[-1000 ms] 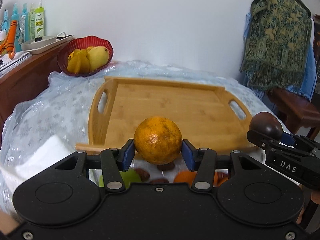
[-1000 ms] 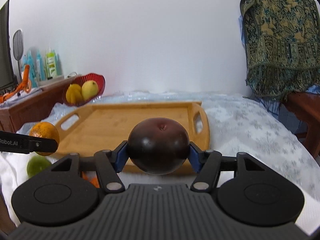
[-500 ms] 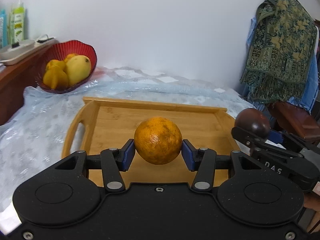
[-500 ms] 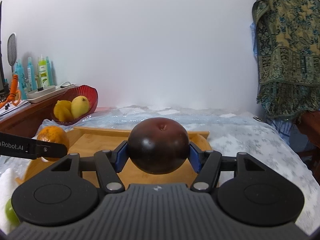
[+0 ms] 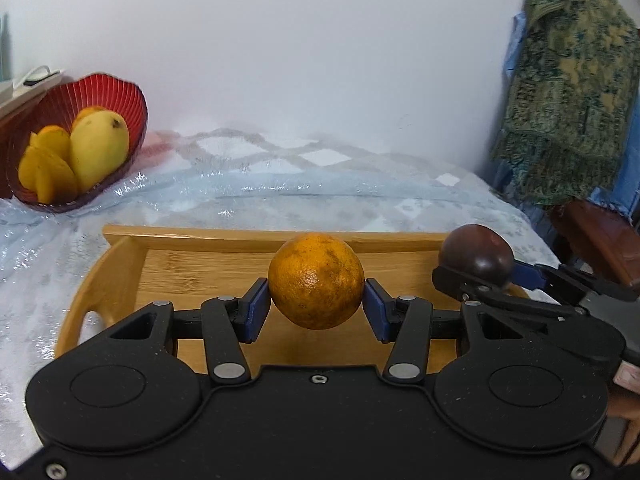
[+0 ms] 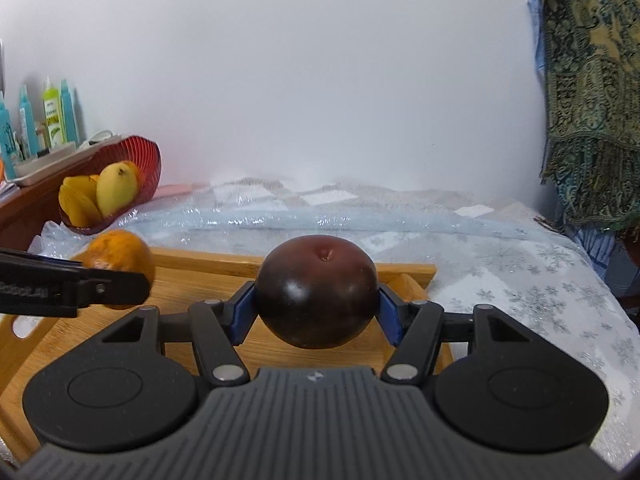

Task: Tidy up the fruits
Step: 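Lift the orange with the left tool while the right tool carries the plum over the tray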

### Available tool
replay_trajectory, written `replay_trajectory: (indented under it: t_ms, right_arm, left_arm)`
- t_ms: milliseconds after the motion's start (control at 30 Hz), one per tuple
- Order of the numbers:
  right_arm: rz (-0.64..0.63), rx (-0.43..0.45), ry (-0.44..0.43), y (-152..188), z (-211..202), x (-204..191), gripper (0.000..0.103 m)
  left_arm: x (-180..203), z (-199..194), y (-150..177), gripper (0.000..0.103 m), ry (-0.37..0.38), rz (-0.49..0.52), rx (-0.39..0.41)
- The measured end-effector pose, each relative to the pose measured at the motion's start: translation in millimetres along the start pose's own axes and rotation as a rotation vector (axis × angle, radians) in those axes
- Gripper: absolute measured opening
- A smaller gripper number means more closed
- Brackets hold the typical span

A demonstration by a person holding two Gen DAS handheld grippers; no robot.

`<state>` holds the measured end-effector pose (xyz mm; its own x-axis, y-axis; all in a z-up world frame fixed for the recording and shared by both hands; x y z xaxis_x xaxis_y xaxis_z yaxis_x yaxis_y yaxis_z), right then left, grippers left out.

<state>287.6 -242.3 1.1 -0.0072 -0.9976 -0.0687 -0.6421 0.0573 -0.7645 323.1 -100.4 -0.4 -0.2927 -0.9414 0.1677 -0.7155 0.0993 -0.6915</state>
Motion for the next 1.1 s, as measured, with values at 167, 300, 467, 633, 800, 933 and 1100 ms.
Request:
replay_trajectory:
  t_ms: [167, 300, 467, 633, 800, 933, 1100]
  right_arm:
    - [0.003, -0.022, -0.001, -1.6, 10.3, 4.7, 0.065]
    - [0.022, -0.046, -0.011, -3.6, 15.3, 8.8, 0.065]
    - [0.033, -0.072, 0.0, -5.3, 22.3, 12.6, 0.065]
    - [0.042, -0.096, 0.009, -5.4, 29.3, 15.4, 0.065]
    - [0.031, -0.113, 0.012, -4.7, 33.5, 13.5, 0.065]
    - [0.026, -0.11, 0.013, -5.3, 33.6, 12.8, 0.065]
    - [0.027, -0.114, 0.011, -5.2, 33.5, 12.6, 0.065]
  left_arm:
    - [2.2, 20.4, -4.8, 0.048, -0.012, 0.009, -0.011]
    - [1.5, 32.1, -5.6, 0.048, -0.022, 0.005, -0.03]
    - [2.0, 41.2, -3.5, 0.048, -0.026, 0.0, -0.049]
    - [5.5, 45.9, 0.2, 0.048, -0.033, 0.024, -0.056]
    - [6.3, 48.6, 1.6, 0.048, -0.037, 0.036, -0.059]
    - [7.1, 48.9, 1.1, 0.048, -0.039, 0.049, -0.056]
    - [7.3, 48.8, 1.6, 0.048, -0.041, 0.057, -0.056]
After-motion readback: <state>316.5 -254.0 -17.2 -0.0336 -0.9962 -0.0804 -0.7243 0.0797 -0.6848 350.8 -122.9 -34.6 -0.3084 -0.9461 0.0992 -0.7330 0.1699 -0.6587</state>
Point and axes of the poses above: each gripper's, at about its wrist camera, not at the fingertips, and z roughly the way its jaws point, x to its right, y to its underside, the point moved 9 cm from there along z, roughly the way its jaws point, and after that the axes turned 6 degrees about -x, right-handed, at the moved point
